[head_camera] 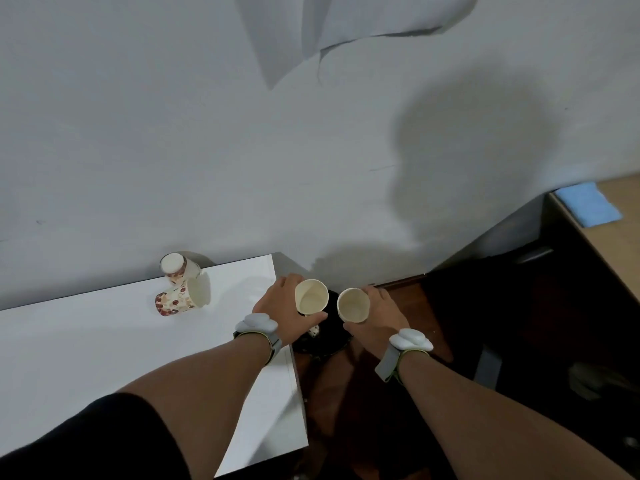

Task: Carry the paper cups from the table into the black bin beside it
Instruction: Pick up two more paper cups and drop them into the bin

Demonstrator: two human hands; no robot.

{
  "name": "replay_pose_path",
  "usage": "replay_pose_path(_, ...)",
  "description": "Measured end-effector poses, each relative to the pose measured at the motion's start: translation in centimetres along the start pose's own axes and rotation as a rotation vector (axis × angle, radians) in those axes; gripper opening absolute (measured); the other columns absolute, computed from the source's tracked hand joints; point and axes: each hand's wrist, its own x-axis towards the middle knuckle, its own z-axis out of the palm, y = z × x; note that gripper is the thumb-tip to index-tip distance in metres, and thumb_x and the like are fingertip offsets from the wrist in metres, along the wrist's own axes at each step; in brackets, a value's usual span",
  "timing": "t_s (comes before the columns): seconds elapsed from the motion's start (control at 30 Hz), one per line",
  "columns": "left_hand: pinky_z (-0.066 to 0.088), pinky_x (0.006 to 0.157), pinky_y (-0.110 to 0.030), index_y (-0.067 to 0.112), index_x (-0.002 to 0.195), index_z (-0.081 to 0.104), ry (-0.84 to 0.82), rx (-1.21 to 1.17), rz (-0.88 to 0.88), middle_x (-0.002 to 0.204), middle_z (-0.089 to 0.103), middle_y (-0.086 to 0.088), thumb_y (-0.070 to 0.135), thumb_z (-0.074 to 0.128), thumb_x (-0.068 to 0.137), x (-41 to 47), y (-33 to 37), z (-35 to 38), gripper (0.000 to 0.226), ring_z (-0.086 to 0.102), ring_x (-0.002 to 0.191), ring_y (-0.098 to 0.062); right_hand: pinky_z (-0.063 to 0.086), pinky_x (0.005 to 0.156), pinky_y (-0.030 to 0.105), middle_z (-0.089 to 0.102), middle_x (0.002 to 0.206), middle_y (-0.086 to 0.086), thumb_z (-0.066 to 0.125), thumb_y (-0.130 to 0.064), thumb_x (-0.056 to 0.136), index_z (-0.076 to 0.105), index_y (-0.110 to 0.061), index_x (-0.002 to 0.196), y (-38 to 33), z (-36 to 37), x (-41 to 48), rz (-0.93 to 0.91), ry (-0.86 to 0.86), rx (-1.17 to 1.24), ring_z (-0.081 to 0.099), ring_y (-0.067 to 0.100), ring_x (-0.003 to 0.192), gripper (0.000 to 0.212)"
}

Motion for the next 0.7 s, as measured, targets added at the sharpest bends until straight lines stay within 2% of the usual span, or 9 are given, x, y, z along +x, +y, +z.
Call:
replay_pose_path(0.17, 0.043, 0.072, -0.030, 0.047, 0.121, 0.042, -0.046, -0.023, -0.007, 0.111, 0.050, 0.020, 0.084, 0.075, 0.060, 0.7, -0.6, 1.4, 0.079, 0.058, 0.096, -0.013, 0.052, 0.091, 0.040, 0.048, 0.135, -0.002, 0.083, -0.052, 0.066, 0.039, -0.030, 0.142, 1.2, 1.6, 0.1, 0.045, -0.036, 0.001, 0.056, 0.026, 0.121, 0.090)
replay_pose_path(0.37, 0.041, 0.073, -0.028, 0.048, 0.121, 0.043, -0.073, -0.039, 0.006, 0.110, 0.048, 0.022, 0.083, 0.077, 0.062, 1.2, -1.3, 2.8, 0.077, 0.055, 0.093, -0.011, 0.051, 0.082, 0.037, 0.048, 0.132, -0.005, 0.081, -0.053, 0.066, 0.037, -0.032, 0.140, 2.5, 3.3, 0.1, 0.051, -0.055, 0.027, 0.057, 0.025, 0.116, 0.088)
replay_pose_path(0.47, 0.043, 0.075, -0.030, 0.043, 0.128, 0.045, -0.086, -0.039, 0.008, 0.112, 0.047, 0.020, 0.083, 0.074, 0.061, 1.7, -1.6, 3.7, 0.083, 0.057, 0.095, -0.012, 0.047, 0.079, 0.033, 0.048, 0.131, -0.005, 0.082, -0.052, 0.066, 0.038, -0.033, 0.139, 3.0, 4.0, 0.7, 0.056, -0.058, 0.038, 0.058, 0.024, 0.115, 0.087)
replay_pose_path(0.7, 0.047, 0.076, -0.033, 0.041, 0.130, 0.044, -0.127, -0.030, 0.047, 0.119, 0.052, 0.015, 0.081, 0.076, 0.066, 3.2, -2.8, 5.4, 0.082, 0.061, 0.099, -0.017, 0.049, 0.084, 0.035, 0.048, 0.134, -0.004, 0.082, -0.050, 0.068, 0.039, -0.031, 0.142, 4.5, 5.7, 2.4, 0.070, -0.095, 0.050, 0.056, 0.024, 0.118, 0.088)
